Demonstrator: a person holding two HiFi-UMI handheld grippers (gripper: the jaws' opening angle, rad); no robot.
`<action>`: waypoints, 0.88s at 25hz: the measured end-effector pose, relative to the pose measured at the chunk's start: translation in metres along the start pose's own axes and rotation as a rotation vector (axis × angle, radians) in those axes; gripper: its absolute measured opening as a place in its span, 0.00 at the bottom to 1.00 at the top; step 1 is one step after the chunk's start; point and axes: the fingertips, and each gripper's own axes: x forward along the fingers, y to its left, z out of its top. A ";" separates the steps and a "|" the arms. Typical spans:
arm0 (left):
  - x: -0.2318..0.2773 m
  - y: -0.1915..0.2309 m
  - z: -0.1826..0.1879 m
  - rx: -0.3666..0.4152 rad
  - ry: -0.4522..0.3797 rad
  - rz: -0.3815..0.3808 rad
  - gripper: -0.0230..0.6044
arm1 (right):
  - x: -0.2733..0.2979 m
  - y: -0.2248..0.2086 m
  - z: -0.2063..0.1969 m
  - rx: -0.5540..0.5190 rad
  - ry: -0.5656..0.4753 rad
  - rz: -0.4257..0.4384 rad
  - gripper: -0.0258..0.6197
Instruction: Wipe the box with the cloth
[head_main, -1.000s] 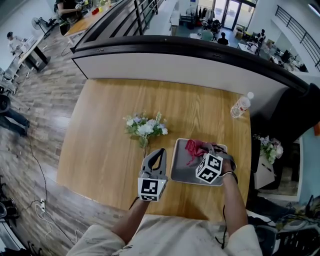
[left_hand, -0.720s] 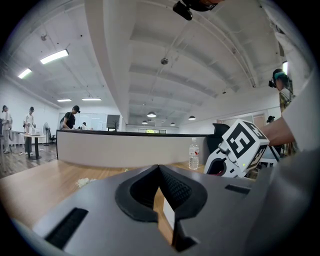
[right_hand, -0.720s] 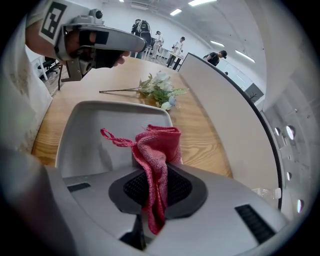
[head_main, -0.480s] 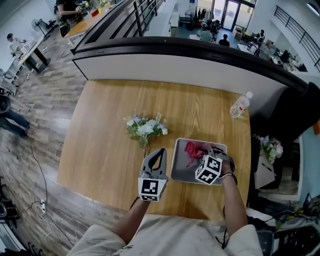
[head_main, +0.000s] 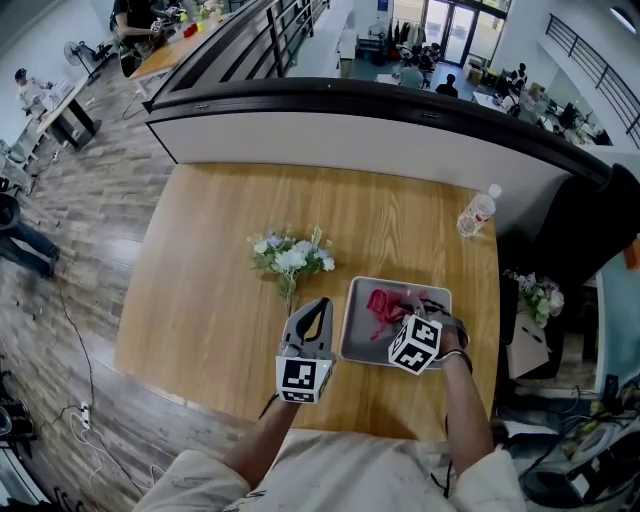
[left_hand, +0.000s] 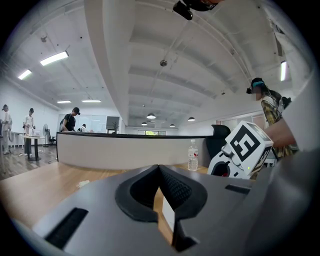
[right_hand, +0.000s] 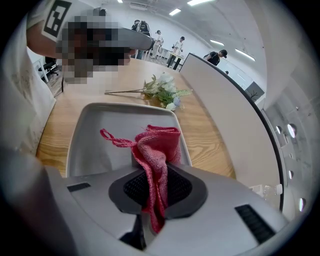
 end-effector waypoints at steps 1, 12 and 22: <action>0.000 0.000 0.001 0.001 -0.001 -0.001 0.06 | -0.001 0.001 0.000 0.000 0.000 0.001 0.14; -0.003 -0.003 0.008 0.010 -0.020 -0.006 0.06 | -0.005 0.013 -0.002 -0.009 0.004 0.008 0.14; -0.007 -0.006 0.011 0.004 -0.030 -0.011 0.06 | -0.010 0.020 -0.002 -0.008 0.009 0.009 0.14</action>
